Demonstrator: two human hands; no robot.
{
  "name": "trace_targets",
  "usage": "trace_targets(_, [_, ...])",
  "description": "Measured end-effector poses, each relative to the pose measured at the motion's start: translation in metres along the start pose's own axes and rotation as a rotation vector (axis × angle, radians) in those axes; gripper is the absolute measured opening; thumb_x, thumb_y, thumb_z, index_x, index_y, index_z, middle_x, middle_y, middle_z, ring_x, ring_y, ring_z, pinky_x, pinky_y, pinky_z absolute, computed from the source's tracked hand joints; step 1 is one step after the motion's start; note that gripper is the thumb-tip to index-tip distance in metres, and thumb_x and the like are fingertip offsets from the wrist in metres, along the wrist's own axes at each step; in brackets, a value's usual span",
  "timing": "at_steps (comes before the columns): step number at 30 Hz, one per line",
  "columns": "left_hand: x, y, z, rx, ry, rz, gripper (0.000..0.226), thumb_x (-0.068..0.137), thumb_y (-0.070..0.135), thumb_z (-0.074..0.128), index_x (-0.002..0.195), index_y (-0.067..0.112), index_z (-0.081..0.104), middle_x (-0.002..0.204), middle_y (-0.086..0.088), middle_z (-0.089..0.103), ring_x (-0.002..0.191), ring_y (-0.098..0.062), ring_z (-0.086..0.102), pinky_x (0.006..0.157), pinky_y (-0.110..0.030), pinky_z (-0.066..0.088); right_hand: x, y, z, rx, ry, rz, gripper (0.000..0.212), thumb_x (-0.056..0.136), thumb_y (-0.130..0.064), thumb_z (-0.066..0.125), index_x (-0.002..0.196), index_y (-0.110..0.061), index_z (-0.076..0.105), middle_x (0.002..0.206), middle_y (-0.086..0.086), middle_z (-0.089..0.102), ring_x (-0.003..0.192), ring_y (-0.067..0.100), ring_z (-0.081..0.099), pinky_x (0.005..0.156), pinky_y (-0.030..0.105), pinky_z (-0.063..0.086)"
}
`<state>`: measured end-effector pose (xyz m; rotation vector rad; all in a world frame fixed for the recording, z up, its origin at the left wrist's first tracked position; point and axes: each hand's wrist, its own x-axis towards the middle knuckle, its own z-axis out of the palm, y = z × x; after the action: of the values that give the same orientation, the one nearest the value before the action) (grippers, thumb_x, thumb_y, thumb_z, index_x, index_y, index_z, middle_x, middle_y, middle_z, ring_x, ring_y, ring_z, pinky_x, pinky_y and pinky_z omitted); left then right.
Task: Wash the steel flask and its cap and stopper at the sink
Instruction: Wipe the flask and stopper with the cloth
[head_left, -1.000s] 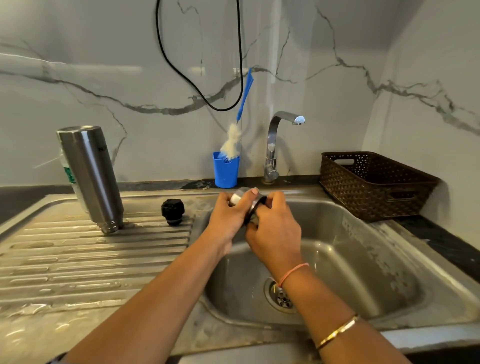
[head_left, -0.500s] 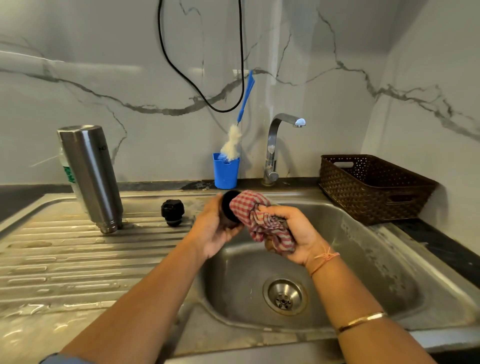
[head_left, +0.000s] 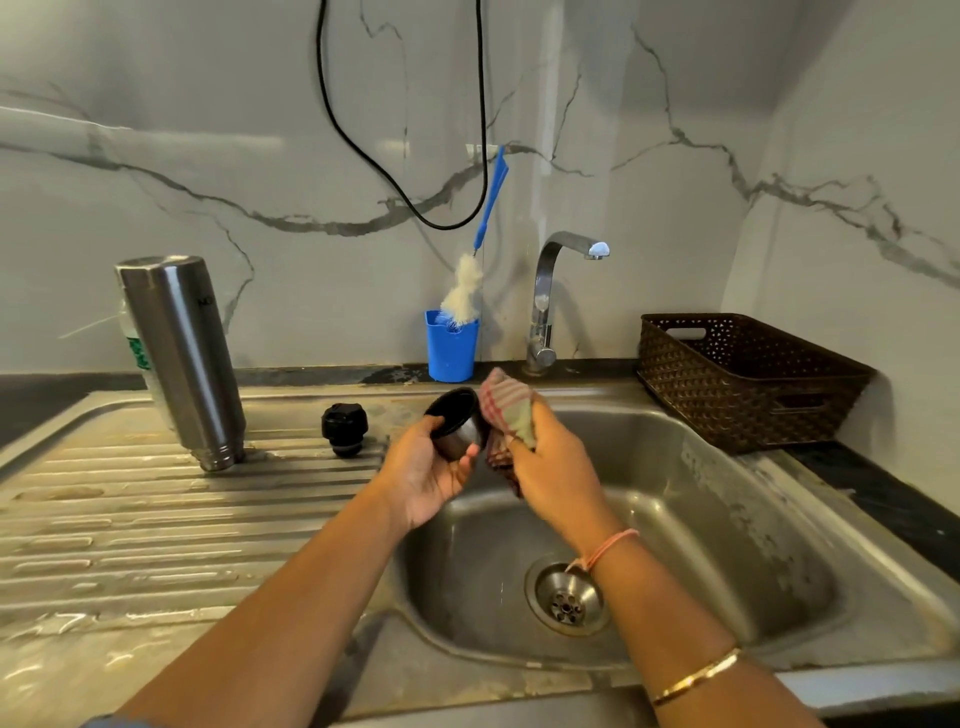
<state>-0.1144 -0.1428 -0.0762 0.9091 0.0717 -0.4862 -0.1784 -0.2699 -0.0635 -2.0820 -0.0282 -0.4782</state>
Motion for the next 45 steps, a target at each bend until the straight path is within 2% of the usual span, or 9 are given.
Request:
trace_targets(6, [-0.004,-0.001,0.004,0.026,-0.038,-0.015,0.023,0.099,0.012,0.042,0.093,0.002,0.062,0.066,-0.010,0.066,0.046,-0.012,0.063,0.044,-0.020,0.053,-0.012,-0.007,0.028,-0.373,-0.178,-0.129,0.071,0.096,-0.048,0.039,0.137,-0.058,-0.018,0.155,-0.008,-0.024,0.143,0.030,-0.018,0.114,0.057,0.008])
trace_targets(11, [-0.015,-0.004,0.010,0.492,-0.060,0.015,0.018,0.100,0.007,0.037,0.097,0.012,0.055,0.047,0.000,0.057,0.028,-0.001,0.038,0.025,-0.009,0.026,0.000,-0.007,0.013,0.290,0.000,-0.080,0.038,0.095,-0.043,0.046,0.131,-0.033,0.051,0.133,-0.010,0.052,0.111,-0.013,0.048,0.106,0.033,0.041])
trace_targets(15, [-0.011,-0.018,0.009,0.743,0.014,0.034,0.025,0.100,0.008,0.035,0.091,0.016,0.057,0.050,-0.001,0.057,0.033,-0.004,0.043,0.031,-0.012,0.031,0.001,0.000,0.008,0.115,0.011,0.008,0.053,0.086,-0.067,0.038,0.125,-0.035,0.056,0.129,-0.009,0.055,0.117,0.009,0.054,0.102,0.042,0.044])
trace_targets(18, [-0.021,-0.033,0.026,0.170,-0.190,0.195,0.023,0.098,0.020,0.047,0.100,0.004,0.064,0.085,-0.017,0.070,0.084,-0.019,0.062,0.081,-0.025,0.052,-0.016,-0.018,0.019,-0.381,-0.114,-0.157,0.055,0.092,-0.056,0.040,0.142,-0.034,0.035,0.156,-0.003,0.014,0.136,0.027,0.026,0.111,0.043,0.033])
trace_targets(21, [-0.035,-0.032,0.034,-0.350,0.036,0.459,0.053,0.070,0.025,0.083,0.115,0.000,0.066,0.136,-0.020,0.048,0.133,-0.024,0.038,0.117,-0.035,0.020,-0.031,-0.040,0.030,-0.584,-0.119,-0.221,0.061,0.092,-0.062,0.031,0.147,-0.038,0.020,0.157,-0.001,-0.004,0.136,0.035,0.019,0.107,0.047,0.035])
trace_targets(24, [-0.031,-0.016,0.014,0.635,0.237,0.670,0.028,0.100,0.012,0.039,0.121,0.004,0.055,0.114,-0.014,0.058,0.115,-0.028,0.049,0.098,-0.032,0.040,-0.028,-0.043,0.027,-0.512,-0.018,-0.094,0.056,0.092,-0.063,0.029,0.141,-0.035,0.030,0.148,0.006,0.023,0.124,0.035,0.041,0.098,0.043,0.043])
trace_targets(28, [-0.026,-0.008,0.008,1.359,0.314,0.798,0.018,0.093,0.004,0.048,0.096,0.011,0.064,0.084,-0.005,0.063,0.082,-0.022,0.061,0.069,-0.021,0.044,-0.016,-0.035,0.003,-0.030,-0.090,0.242,0.047,0.087,-0.070,0.035,0.117,-0.038,0.054,0.106,-0.002,0.060,0.096,0.024,0.062,0.067,0.041,0.059])
trace_targets(35, [-0.022,-0.004,0.010,1.260,0.477,1.084,0.019,0.085,-0.002,0.050,0.075,0.014,0.048,0.078,-0.001,0.052,0.072,-0.019,0.047,0.058,-0.021,0.033,-0.008,-0.021,0.000,0.886,-0.413,0.723,0.063,0.079,-0.065,0.058,0.108,-0.010,0.067,0.081,0.012,0.068,0.062,0.023,0.065,0.043,0.023,0.048])
trace_targets(45, [-0.014,-0.009,-0.005,1.442,0.263,1.164,0.015,0.076,0.000,0.061,0.090,0.004,0.065,0.083,-0.009,0.067,0.071,-0.019,0.056,0.063,-0.010,0.038,-0.003,-0.011,0.016,0.354,0.039,0.135,0.022,0.093,-0.036,0.054,0.114,-0.039,0.056,0.124,0.001,0.051,0.106,0.015,0.058,0.097,0.044,0.049])
